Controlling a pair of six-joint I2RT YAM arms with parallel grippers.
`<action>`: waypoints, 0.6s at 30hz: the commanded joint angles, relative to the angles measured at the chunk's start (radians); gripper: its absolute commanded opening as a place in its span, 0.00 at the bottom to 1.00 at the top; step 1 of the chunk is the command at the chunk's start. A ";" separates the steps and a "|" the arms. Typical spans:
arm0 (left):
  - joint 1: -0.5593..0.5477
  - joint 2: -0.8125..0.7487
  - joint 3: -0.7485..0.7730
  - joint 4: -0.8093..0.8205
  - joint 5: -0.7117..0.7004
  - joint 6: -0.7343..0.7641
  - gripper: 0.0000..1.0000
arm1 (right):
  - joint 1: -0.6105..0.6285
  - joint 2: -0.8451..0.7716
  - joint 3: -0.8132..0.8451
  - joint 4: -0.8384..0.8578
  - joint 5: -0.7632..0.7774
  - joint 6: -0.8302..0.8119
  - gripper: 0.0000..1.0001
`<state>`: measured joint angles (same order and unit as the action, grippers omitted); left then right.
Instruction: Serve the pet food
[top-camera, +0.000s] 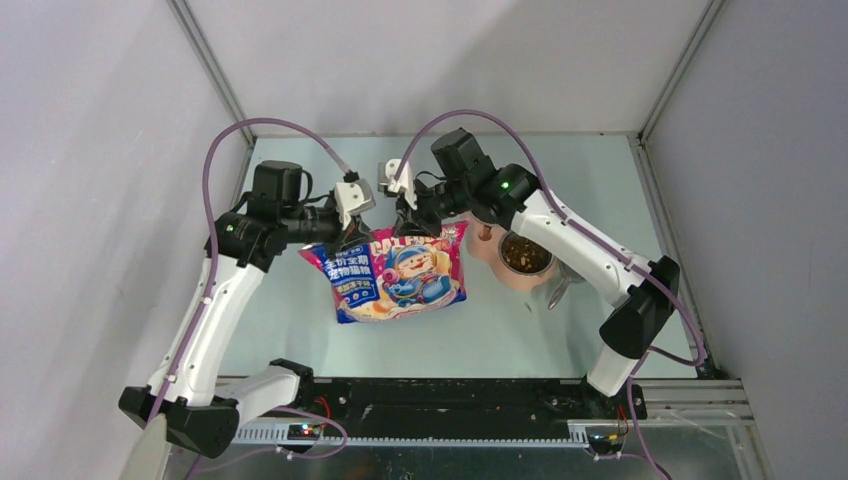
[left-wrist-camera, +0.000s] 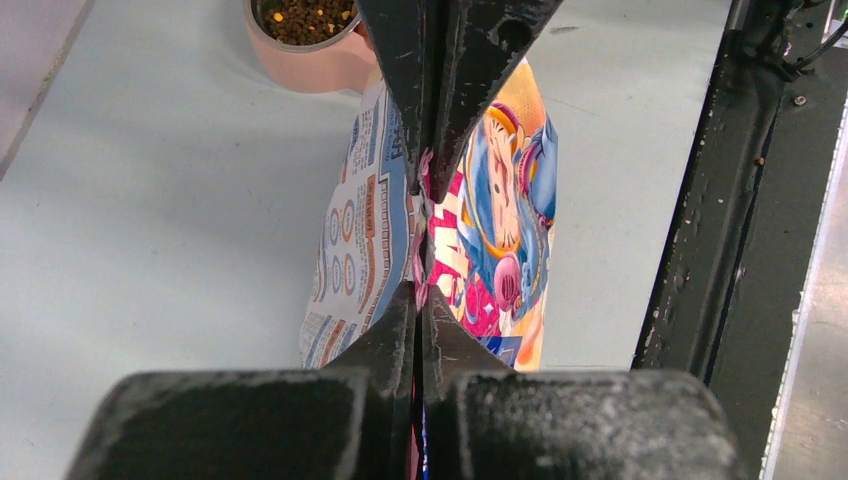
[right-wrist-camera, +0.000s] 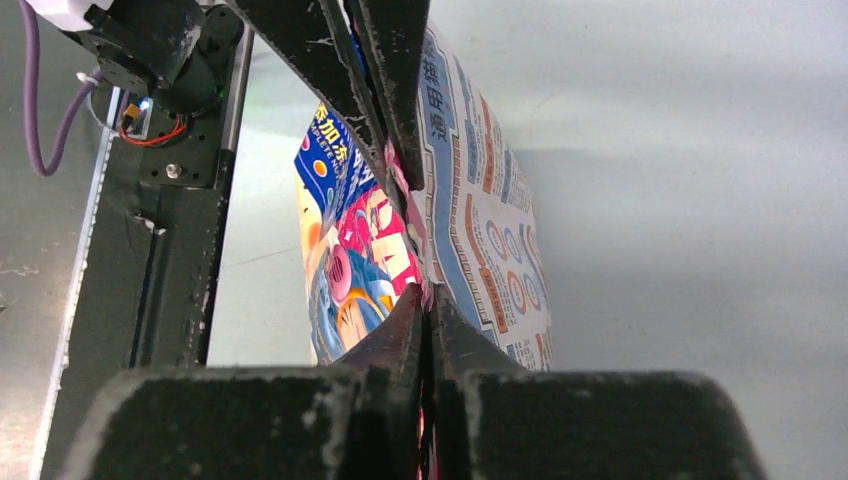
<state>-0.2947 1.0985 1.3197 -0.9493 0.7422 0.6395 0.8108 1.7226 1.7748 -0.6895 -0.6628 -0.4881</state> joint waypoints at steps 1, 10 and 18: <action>-0.007 -0.027 -0.004 0.020 0.015 0.007 0.00 | -0.023 -0.038 0.002 -0.028 0.022 -0.049 0.00; -0.006 -0.040 -0.005 -0.006 -0.004 0.034 0.00 | -0.077 -0.092 -0.016 -0.084 0.036 -0.105 0.03; -0.006 -0.040 -0.006 -0.005 -0.008 0.031 0.00 | -0.103 -0.158 -0.060 -0.074 0.090 -0.113 0.22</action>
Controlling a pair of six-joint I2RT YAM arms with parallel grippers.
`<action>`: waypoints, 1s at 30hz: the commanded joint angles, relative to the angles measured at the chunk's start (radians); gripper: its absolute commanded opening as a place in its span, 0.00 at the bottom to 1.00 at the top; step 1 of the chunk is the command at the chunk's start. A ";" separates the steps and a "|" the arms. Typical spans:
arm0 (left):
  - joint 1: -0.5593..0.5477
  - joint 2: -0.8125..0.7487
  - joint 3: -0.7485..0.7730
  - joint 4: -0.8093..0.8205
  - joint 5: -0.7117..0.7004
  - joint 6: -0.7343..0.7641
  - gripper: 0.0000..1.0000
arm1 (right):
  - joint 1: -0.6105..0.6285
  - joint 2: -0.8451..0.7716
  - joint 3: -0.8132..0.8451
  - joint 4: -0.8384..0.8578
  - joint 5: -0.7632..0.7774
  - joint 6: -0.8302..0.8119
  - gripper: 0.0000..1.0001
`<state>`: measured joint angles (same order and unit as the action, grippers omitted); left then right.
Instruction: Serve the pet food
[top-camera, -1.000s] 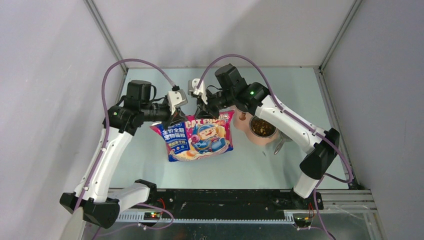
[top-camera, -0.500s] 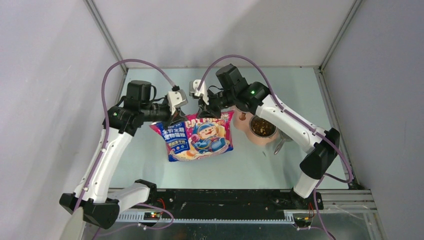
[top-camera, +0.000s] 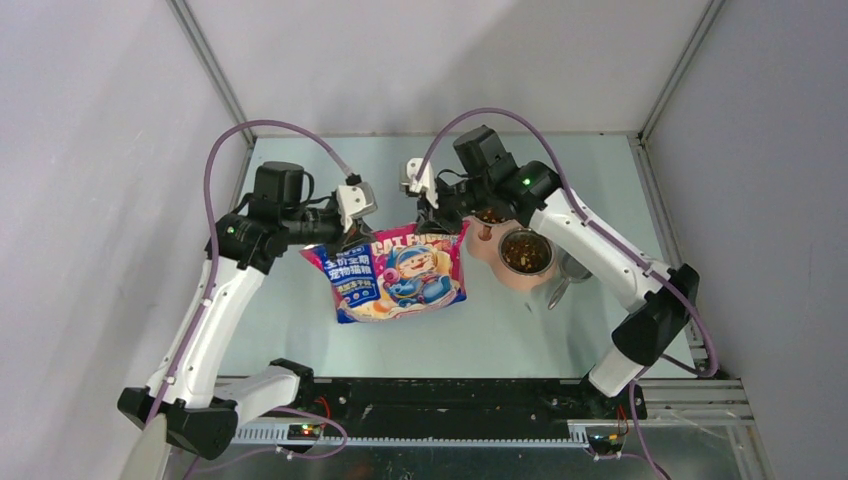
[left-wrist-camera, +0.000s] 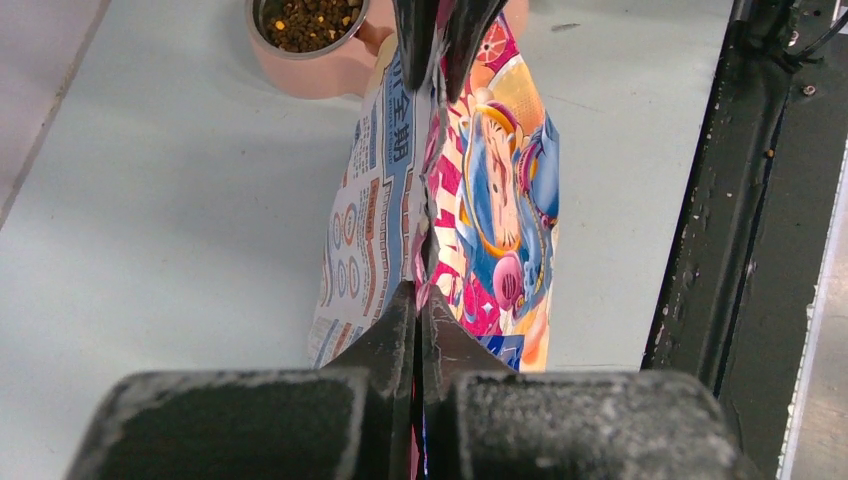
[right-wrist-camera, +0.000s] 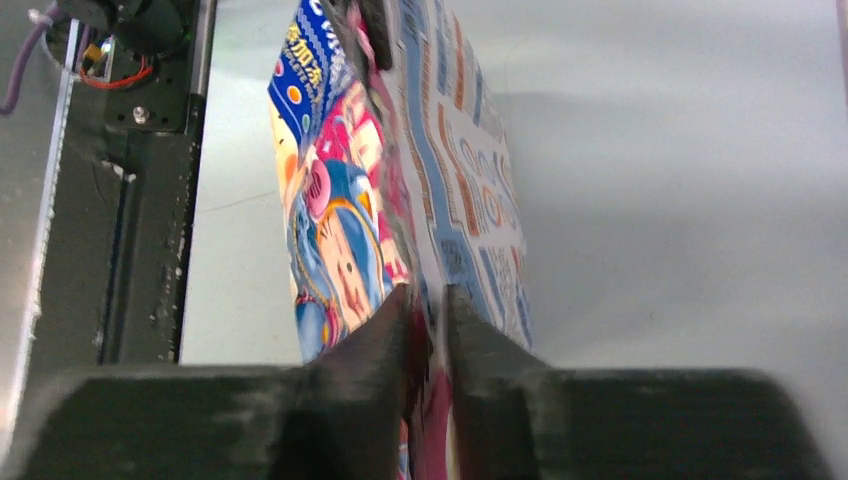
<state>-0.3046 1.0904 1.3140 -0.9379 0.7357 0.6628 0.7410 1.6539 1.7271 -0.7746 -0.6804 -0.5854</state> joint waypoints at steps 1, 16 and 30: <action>0.003 -0.032 0.002 -0.017 -0.004 0.008 0.00 | -0.033 -0.104 -0.031 0.020 0.128 -0.021 0.35; 0.004 -0.020 0.024 -0.037 -0.016 0.021 0.00 | -0.152 -0.185 -0.067 -0.100 0.162 -0.120 0.00; -0.008 -0.025 0.005 -0.015 -0.017 0.022 0.27 | -0.171 -0.208 -0.098 -0.143 0.170 -0.176 0.00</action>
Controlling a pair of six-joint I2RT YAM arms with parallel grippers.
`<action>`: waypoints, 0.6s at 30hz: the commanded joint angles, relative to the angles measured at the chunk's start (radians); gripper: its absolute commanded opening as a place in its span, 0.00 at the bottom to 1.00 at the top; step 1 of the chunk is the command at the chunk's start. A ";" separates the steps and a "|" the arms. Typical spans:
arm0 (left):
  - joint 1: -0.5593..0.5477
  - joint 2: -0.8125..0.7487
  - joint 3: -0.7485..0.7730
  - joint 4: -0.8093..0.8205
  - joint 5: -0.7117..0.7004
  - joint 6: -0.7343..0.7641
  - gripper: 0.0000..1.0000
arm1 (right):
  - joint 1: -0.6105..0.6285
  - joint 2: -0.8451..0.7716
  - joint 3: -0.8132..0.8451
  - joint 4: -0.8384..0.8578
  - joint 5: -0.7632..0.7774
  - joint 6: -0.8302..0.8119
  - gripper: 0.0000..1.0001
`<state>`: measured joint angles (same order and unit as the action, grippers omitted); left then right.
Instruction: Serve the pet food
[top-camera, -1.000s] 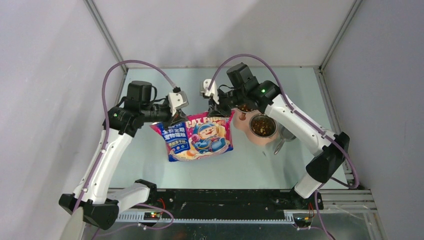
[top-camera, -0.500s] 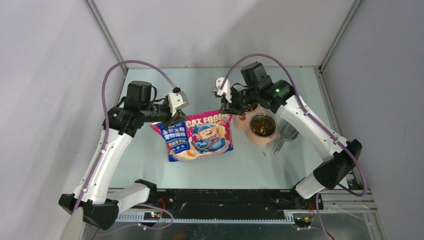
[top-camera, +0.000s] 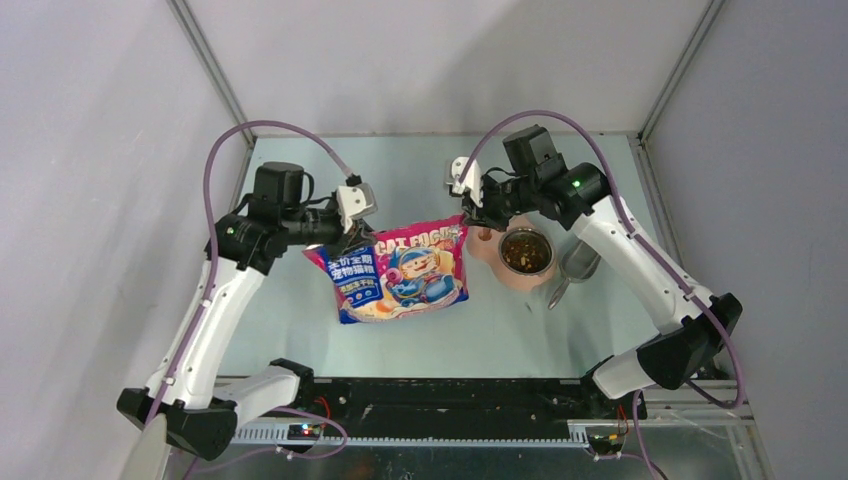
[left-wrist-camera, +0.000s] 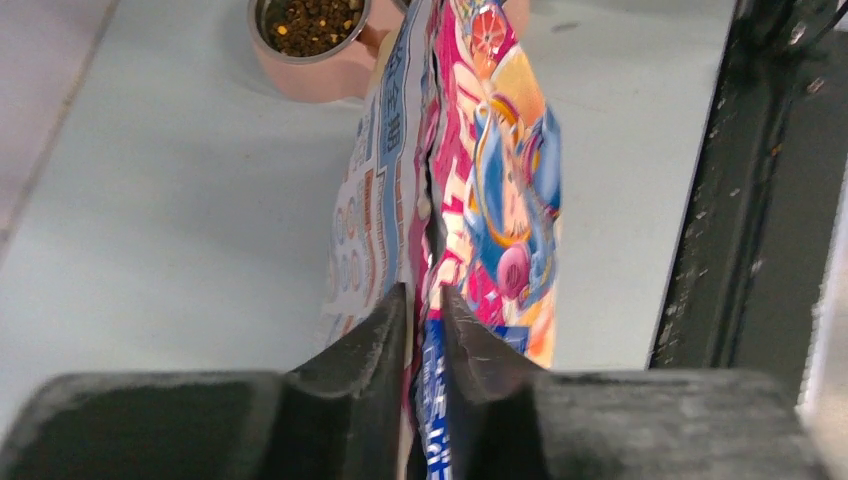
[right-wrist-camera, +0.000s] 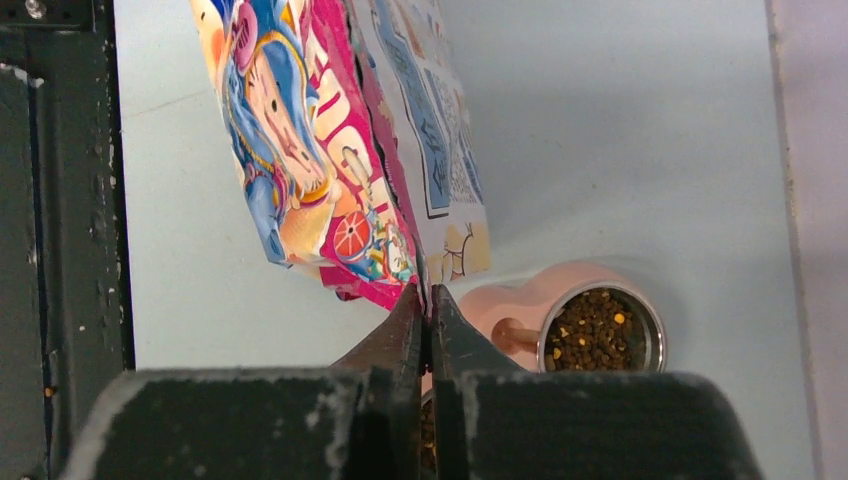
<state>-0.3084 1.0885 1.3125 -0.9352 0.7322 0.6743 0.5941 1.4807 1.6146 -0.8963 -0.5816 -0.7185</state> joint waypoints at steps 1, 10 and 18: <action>-0.014 -0.027 0.000 -0.002 -0.026 0.013 0.34 | -0.023 -0.033 0.008 -0.007 0.073 -0.018 0.00; -0.131 0.035 0.020 0.110 -0.112 -0.057 0.56 | 0.008 -0.027 0.003 0.027 0.062 -0.006 0.00; -0.148 0.077 0.049 0.120 -0.155 -0.079 0.02 | 0.022 -0.028 0.008 0.020 0.086 -0.024 0.00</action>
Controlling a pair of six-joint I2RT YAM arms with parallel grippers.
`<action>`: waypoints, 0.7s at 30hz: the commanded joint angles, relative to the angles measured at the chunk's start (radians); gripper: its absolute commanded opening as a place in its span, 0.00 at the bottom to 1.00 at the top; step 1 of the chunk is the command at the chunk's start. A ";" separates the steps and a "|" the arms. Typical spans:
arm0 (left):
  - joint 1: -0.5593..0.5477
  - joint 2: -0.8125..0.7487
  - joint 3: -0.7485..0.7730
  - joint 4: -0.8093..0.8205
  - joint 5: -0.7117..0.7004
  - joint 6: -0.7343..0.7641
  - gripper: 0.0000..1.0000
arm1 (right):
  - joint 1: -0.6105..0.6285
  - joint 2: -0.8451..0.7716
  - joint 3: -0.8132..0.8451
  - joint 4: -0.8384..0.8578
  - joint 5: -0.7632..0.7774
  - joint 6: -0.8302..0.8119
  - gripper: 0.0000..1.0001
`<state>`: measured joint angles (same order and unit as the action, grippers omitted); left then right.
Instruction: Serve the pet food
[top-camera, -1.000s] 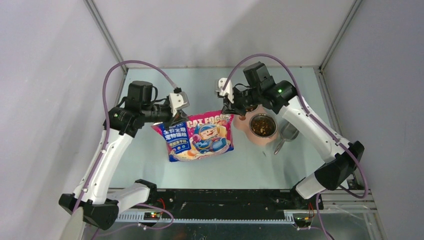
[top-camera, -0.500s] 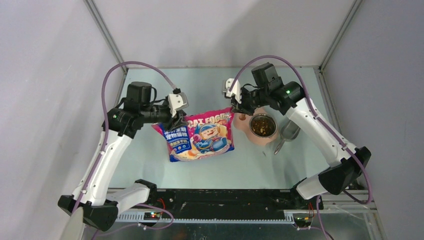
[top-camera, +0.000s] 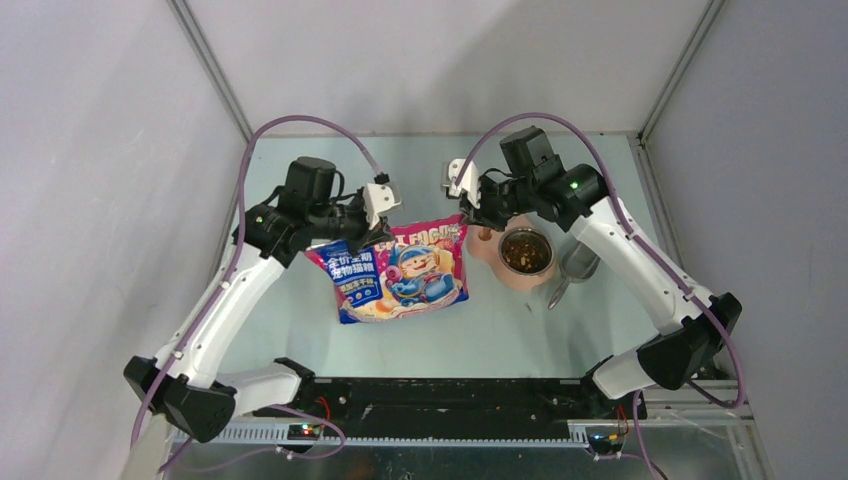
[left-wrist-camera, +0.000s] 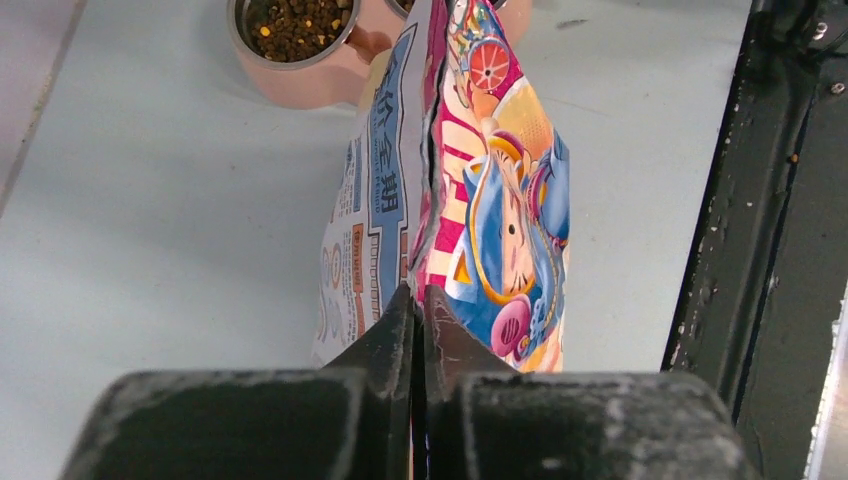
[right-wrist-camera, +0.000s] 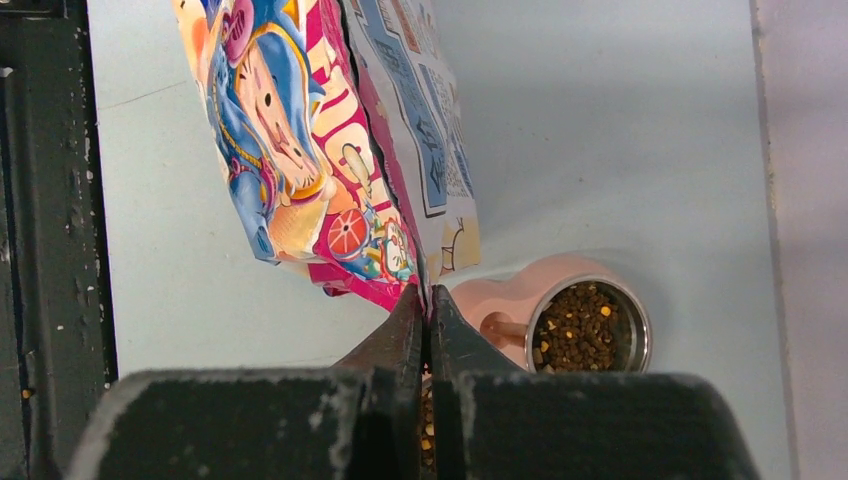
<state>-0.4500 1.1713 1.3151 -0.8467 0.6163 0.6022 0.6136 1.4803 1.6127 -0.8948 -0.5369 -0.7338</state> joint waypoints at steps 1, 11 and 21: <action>-0.006 -0.017 0.037 0.033 -0.046 -0.008 0.00 | 0.004 -0.027 0.010 0.020 0.038 -0.010 0.00; -0.007 -0.028 0.025 0.060 -0.024 -0.074 0.00 | 0.107 0.076 0.106 0.063 -0.117 0.083 0.50; -0.006 -0.048 0.022 0.044 -0.041 -0.066 0.31 | 0.182 0.220 0.207 0.140 -0.121 0.219 0.48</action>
<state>-0.4416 1.1530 1.3148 -0.8536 0.5922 0.5289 0.7704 1.6653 1.7721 -0.8307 -0.6647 -0.6029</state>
